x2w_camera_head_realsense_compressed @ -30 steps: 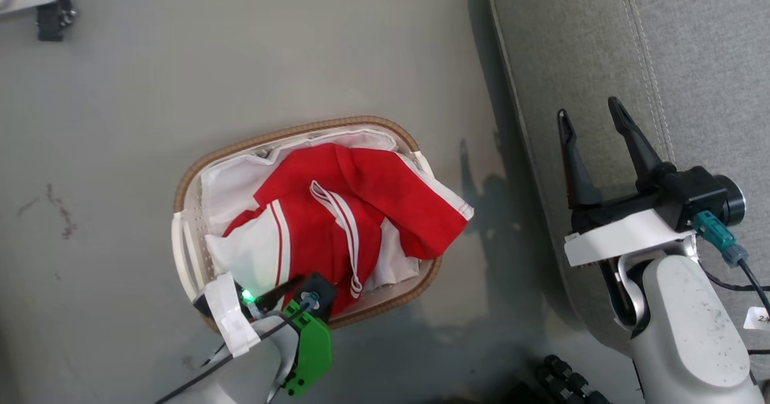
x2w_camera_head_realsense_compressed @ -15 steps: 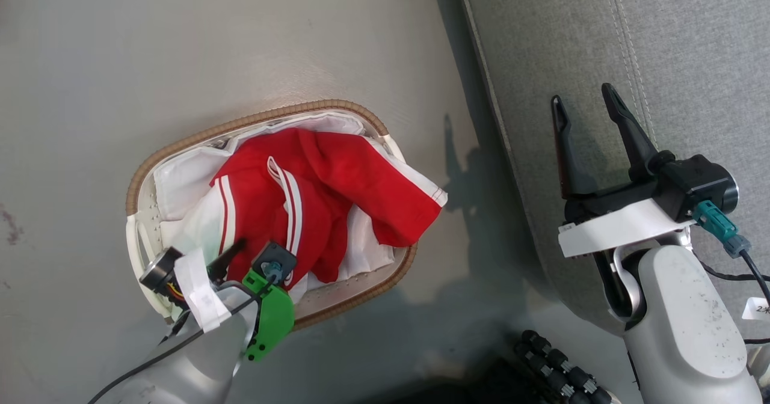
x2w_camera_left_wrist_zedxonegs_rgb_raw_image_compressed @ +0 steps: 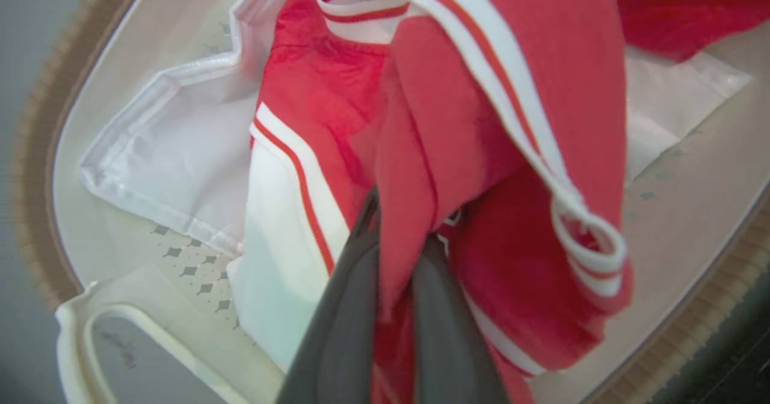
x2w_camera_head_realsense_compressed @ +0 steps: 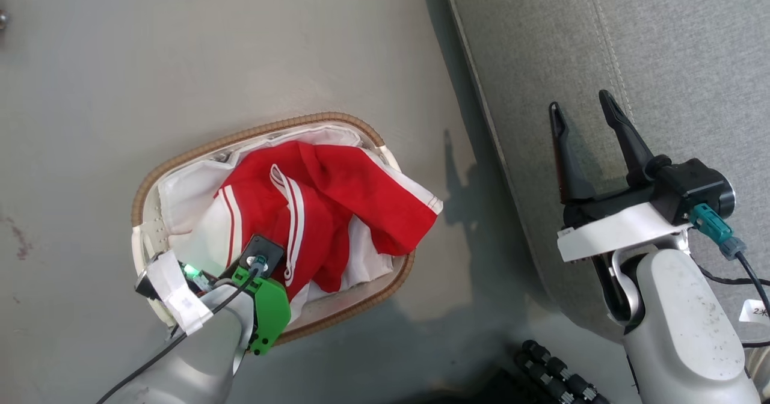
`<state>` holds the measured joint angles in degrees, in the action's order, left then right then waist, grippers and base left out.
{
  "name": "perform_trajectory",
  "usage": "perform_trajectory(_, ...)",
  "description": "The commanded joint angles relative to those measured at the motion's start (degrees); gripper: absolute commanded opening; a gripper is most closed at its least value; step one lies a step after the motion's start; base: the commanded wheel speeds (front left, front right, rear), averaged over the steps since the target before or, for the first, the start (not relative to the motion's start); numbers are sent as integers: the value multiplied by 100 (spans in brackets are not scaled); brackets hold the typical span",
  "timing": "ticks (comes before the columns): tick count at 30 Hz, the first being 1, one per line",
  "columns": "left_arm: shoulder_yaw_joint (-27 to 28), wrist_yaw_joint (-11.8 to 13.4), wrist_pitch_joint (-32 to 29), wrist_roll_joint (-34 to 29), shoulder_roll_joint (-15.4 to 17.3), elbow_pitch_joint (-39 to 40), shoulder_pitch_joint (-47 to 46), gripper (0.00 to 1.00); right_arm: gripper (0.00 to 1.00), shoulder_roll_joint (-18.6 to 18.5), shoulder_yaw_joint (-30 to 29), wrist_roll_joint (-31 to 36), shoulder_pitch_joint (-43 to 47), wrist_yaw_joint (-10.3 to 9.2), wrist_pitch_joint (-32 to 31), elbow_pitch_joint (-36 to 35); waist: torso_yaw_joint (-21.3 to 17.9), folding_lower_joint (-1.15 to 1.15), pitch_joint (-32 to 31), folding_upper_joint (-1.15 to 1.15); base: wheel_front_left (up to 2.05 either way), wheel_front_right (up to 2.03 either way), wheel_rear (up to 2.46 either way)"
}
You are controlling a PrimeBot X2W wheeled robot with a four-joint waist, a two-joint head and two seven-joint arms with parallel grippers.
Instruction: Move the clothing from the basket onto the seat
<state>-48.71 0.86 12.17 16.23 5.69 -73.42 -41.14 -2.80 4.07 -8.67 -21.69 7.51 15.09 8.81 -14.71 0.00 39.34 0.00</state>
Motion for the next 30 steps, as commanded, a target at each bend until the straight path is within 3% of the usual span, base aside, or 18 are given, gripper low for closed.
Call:
perform_trajectory(1,36,-24,72,52,-14,22,61,0,100,-19,-29,43,80,-4,12,28,90,0,-193,0,0,0,0)
perform_trajectory(11,196,-115,310,293,-97,517,86,0,100,-20,-195,342,367,-4,12,130,481,0,-1059,0,0,0,0)
perform_trajectory(18,377,-91,305,265,76,1519,324,0,100,-21,-273,563,722,-5,12,233,730,0,-1856,0,0,0,0)
perform_trajectory(30,456,-413,307,4,271,2642,282,0,100,-20,-381,810,1524,-5,12,422,1042,0,-3282,0,0,0,0)
